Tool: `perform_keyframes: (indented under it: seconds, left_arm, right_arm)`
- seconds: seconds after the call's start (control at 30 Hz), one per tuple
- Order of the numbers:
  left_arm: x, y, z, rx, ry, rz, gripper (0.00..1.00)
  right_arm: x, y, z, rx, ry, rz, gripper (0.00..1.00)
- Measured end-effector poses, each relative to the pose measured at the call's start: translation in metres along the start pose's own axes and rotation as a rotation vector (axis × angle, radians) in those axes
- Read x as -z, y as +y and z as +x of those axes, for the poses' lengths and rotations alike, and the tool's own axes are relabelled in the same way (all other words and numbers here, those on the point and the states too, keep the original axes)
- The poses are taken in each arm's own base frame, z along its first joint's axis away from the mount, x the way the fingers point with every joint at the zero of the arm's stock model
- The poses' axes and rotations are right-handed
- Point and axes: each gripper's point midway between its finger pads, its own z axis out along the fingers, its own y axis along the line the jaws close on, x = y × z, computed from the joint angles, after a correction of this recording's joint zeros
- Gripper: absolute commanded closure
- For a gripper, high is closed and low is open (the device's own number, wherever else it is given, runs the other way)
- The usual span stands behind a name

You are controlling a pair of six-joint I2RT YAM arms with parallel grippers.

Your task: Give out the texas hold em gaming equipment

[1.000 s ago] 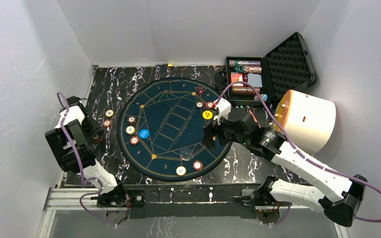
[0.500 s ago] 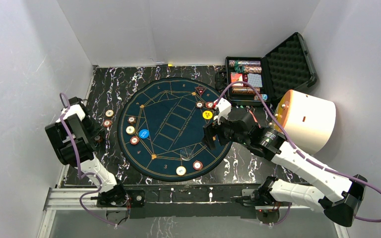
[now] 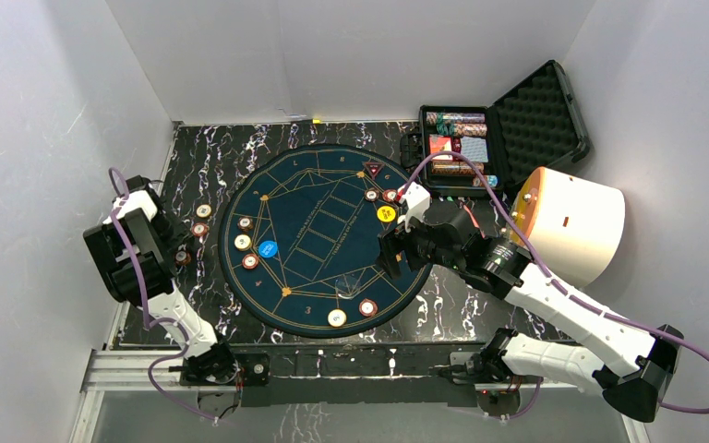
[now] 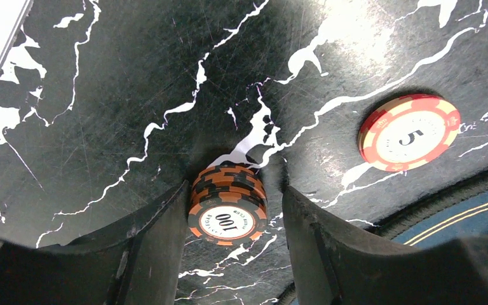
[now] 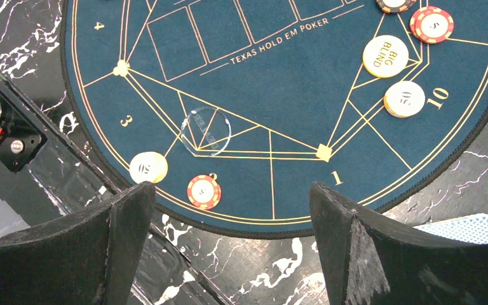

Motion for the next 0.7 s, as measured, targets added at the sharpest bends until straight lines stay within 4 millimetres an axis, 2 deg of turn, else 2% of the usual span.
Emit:
perform_keyframes:
  seconds: [0.3, 0.57, 0.7]
  left_arm:
    - [-0.0013, 0.0024, 0.0007, -0.004, 0.004, -0.013, 0.56]
    - [-0.0014, 0.0032, 0.0010, -0.005, 0.005, -0.018, 0.82]
    - [-0.0006, 0.0034, 0.0018, -0.005, 0.009, -0.019, 0.89]
  right_arm:
    - [-0.0001, -0.0006, -0.0004, 0.001, -0.002, 0.003, 0.02]
    - [-0.0002, -0.0006, -0.0009, 0.002, -0.004, 0.003, 0.02]
    - [-0.0004, -0.0002, -0.0016, 0.003, -0.007, 0.002, 0.02]
